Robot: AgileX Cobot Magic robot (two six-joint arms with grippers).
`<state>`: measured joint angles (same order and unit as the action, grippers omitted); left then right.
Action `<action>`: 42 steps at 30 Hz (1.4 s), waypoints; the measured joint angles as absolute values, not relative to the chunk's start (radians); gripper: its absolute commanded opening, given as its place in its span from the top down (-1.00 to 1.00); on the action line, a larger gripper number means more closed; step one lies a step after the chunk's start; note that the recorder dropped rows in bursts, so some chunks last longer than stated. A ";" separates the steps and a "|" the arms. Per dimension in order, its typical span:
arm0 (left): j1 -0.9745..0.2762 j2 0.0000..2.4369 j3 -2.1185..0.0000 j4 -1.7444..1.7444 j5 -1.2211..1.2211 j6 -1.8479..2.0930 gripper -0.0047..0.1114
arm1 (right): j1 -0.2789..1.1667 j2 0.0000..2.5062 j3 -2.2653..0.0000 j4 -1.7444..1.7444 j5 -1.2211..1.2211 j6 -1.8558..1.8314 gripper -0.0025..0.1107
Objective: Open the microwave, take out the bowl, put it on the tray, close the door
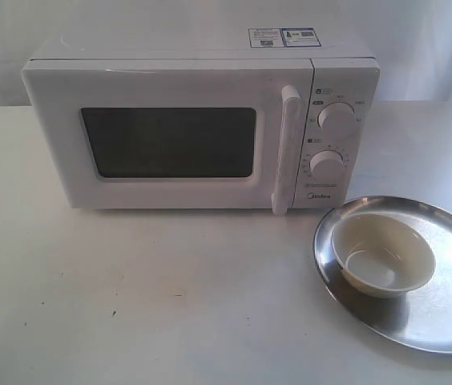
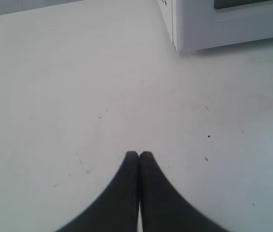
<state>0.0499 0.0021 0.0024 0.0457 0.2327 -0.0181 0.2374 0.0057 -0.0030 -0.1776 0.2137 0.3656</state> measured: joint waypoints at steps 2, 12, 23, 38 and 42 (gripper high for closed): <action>0.050 0.002 0.002 0.046 0.233 -0.018 0.92 | 0.237 0.006 -0.003 -0.178 0.224 0.314 0.96; 0.050 0.002 0.002 0.046 0.233 -0.018 0.92 | 0.237 0.006 -0.002 -0.115 0.297 0.098 0.96; 0.050 0.002 0.002 0.046 0.233 -0.018 0.92 | 0.237 0.006 -0.002 0.023 0.304 -0.071 0.96; 0.050 0.002 0.002 0.046 0.233 -0.018 0.92 | 0.237 0.006 -0.002 0.007 0.309 0.000 0.96; 0.050 0.002 0.002 0.046 0.233 -0.018 0.92 | 0.237 0.006 -0.002 0.007 0.312 0.000 0.96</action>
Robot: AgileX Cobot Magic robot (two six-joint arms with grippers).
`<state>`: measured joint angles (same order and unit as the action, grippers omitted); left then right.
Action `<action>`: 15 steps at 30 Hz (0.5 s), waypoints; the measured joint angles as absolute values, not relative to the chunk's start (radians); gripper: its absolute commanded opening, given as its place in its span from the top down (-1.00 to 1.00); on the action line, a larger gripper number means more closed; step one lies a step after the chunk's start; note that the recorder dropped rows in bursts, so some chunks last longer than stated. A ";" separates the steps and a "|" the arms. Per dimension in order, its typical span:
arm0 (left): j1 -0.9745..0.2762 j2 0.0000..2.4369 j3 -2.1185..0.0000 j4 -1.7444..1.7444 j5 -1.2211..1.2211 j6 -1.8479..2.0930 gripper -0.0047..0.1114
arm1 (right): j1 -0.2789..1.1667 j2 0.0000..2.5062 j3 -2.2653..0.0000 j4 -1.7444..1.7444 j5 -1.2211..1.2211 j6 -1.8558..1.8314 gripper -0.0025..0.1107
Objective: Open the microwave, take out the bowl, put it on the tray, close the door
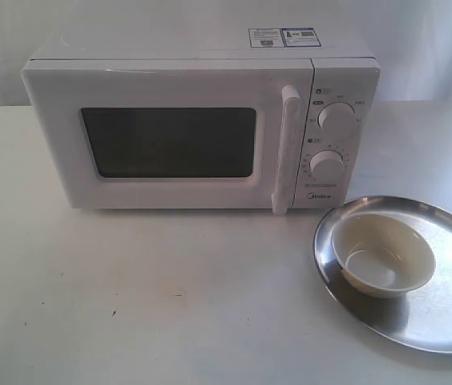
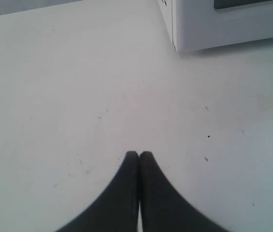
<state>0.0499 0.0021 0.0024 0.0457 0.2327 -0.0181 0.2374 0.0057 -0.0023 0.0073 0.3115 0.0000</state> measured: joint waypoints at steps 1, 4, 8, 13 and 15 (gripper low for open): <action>0.050 0.002 0.002 0.046 0.233 -0.018 0.92 | 0.237 0.006 -0.002 0.005 0.312 0.000 0.96; 0.050 0.002 0.002 0.046 0.233 -0.018 0.92 | 0.237 0.006 -0.002 0.005 0.312 0.000 0.96; 0.050 0.002 0.002 0.046 0.233 -0.018 0.92 | 0.237 0.006 -0.002 0.005 0.312 0.000 0.96; 0.050 0.002 0.002 0.046 0.233 -0.018 0.92 | 0.237 0.006 -0.002 0.000 0.312 0.000 0.96; 0.050 0.002 0.002 0.046 0.233 -0.018 0.92 | 0.237 0.006 -0.002 0.000 0.312 0.000 0.96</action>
